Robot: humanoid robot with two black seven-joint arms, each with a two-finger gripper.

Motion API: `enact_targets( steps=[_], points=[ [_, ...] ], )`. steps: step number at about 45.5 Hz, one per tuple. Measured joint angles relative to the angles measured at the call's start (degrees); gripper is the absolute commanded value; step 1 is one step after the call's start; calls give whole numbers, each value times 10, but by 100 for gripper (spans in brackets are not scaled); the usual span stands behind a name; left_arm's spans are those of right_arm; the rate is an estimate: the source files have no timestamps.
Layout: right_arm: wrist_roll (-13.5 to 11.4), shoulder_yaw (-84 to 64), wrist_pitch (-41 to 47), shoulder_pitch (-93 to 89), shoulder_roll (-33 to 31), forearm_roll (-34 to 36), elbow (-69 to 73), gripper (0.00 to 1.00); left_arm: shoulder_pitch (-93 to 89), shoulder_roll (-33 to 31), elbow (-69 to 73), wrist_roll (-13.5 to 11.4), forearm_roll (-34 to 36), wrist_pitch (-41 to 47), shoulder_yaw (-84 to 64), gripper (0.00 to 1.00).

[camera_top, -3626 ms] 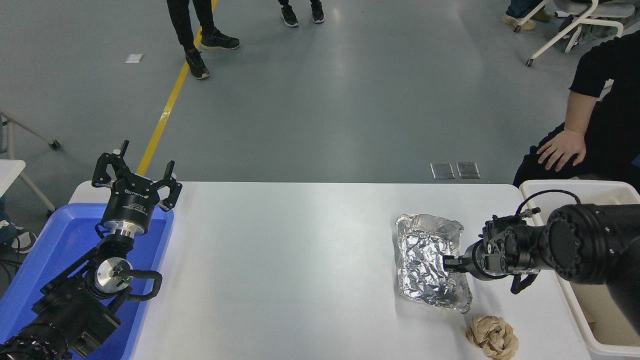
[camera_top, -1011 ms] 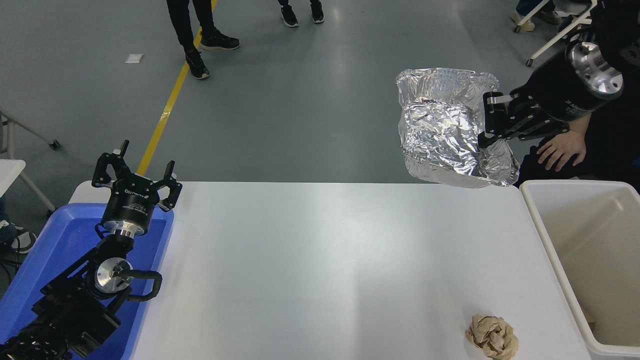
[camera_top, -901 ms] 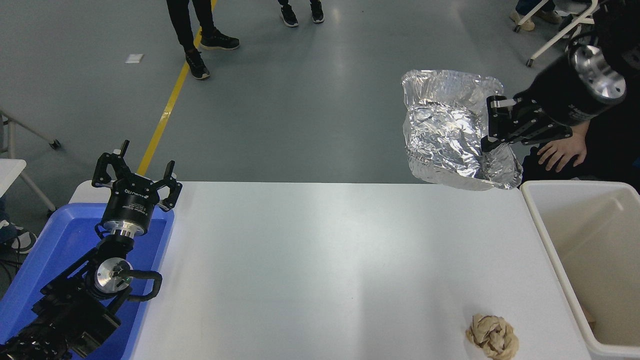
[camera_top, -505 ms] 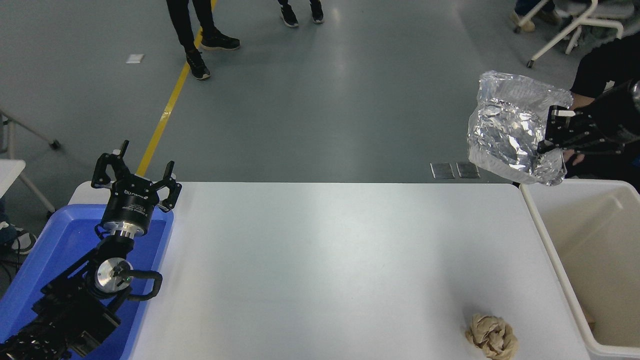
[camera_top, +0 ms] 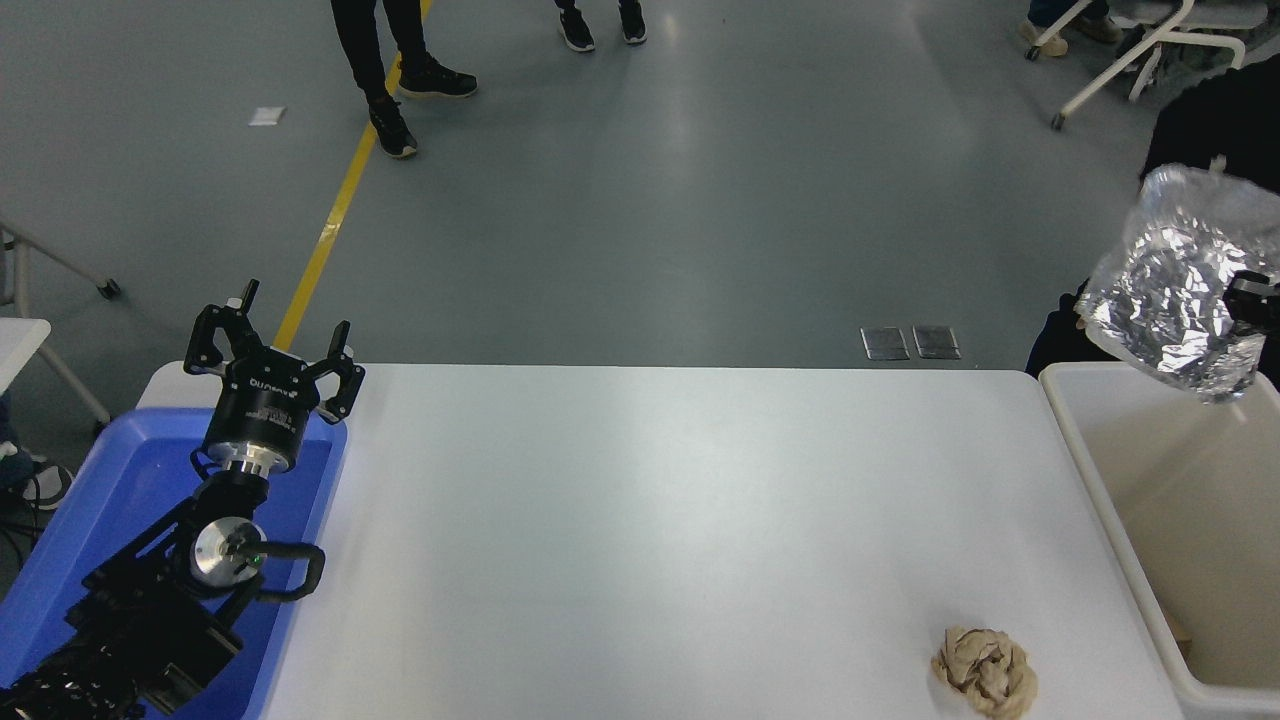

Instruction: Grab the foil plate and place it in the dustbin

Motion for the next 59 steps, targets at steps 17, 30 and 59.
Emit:
enact_targets(
  steps=[17, 30, 59],
  points=[
    [-19, 71, -144, -167, 9, 70, -29, 0, 0, 0, 0, 0, 0, 0, 0, 98],
    [-22, 128, -203, -244, 25, 85, -37, 0, 0, 0, 0, 0, 0, 0, 0, 98],
    [-23, 207, -231, -339, 60, 89, -90, 60, 0, 0, 0, 0, 0, 0, 0, 98]
  ],
)
